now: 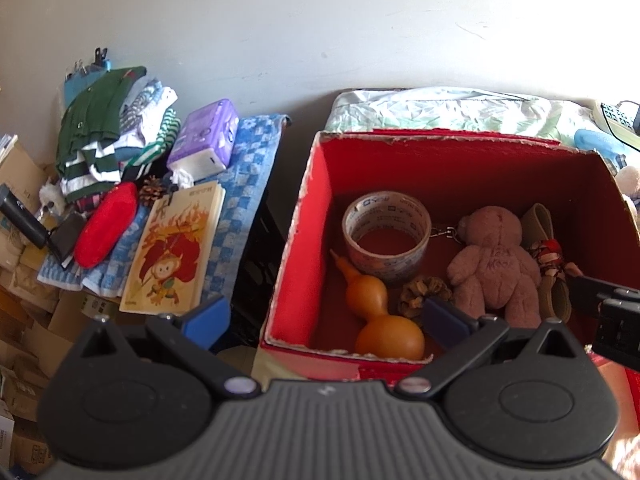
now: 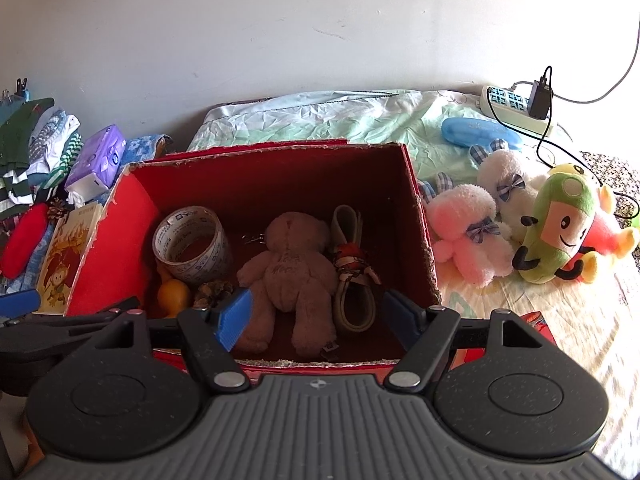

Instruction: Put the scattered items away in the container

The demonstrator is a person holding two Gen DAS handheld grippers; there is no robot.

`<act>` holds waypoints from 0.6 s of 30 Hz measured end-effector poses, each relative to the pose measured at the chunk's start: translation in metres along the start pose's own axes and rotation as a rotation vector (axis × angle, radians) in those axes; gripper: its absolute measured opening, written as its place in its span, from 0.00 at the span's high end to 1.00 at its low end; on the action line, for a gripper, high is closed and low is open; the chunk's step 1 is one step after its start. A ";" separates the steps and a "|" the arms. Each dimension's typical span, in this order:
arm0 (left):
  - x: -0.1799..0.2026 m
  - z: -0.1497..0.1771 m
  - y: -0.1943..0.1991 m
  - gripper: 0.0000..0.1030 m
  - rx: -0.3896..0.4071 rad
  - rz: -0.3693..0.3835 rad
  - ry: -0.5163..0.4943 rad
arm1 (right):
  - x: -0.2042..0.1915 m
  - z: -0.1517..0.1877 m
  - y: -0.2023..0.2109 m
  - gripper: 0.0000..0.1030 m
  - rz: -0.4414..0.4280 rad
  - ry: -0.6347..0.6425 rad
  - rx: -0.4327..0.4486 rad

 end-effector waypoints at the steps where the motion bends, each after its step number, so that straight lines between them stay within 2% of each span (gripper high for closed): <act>1: 0.000 0.002 0.001 0.00 0.001 0.002 0.000 | 0.000 0.001 0.002 0.27 0.002 0.000 0.003; 11: 0.004 0.025 0.012 0.00 -0.009 0.024 -0.013 | -0.001 0.022 0.016 0.27 -0.009 0.011 -0.003; 18: 0.005 0.062 0.002 0.00 -0.075 0.028 -0.044 | -0.006 0.047 0.017 0.27 -0.019 0.016 -0.035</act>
Point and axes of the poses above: each gripper's, at about its wrist camera, not at the fingertips, and y roughly against the way its jaws point, x to its right, z to its underside, the point moved 6 cm from there along -y, roughly the way its jaws point, and after that the axes turned 8 degrees about -x, right-handed, at the moved point
